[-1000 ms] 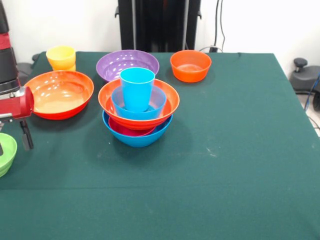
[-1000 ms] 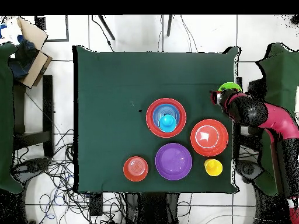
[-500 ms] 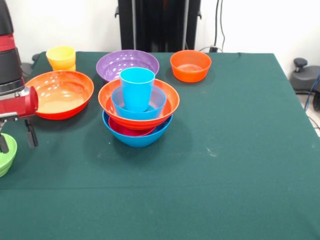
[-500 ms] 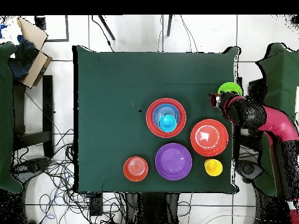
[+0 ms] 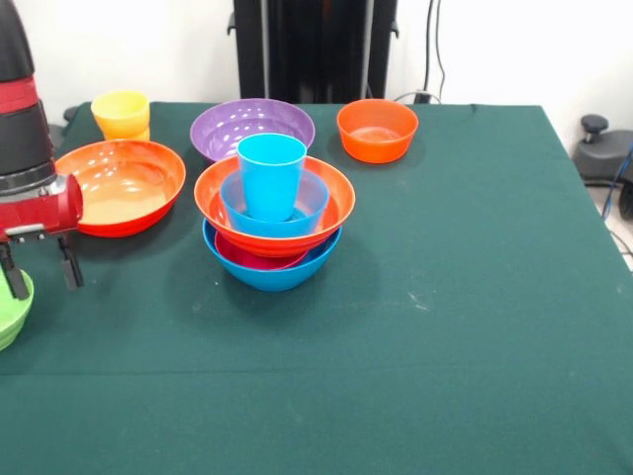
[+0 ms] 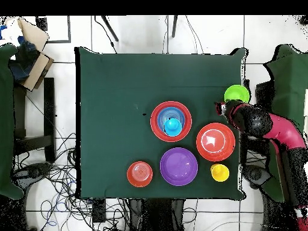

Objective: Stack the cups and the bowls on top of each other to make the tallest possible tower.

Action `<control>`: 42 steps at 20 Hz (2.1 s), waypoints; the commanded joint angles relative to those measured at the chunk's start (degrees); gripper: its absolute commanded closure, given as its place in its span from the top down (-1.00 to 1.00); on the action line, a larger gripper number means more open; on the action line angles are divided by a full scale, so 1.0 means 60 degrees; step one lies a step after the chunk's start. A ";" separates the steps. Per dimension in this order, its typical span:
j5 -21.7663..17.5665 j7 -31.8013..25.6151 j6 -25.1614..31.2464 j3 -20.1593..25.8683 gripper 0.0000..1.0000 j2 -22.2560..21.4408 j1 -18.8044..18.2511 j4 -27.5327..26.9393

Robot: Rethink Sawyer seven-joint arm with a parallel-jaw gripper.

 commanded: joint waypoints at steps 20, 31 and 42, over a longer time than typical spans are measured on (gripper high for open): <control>-0.0415 -0.2108 0.0583 -0.0497 -1.00 0.1010 0.0144 -0.0915; -0.0068 -0.1311 0.0957 -0.0574 1.00 -0.0073 0.0434 -0.0223; 0.0634 -0.1079 0.2077 -0.0499 1.00 -0.0775 0.0982 -0.0608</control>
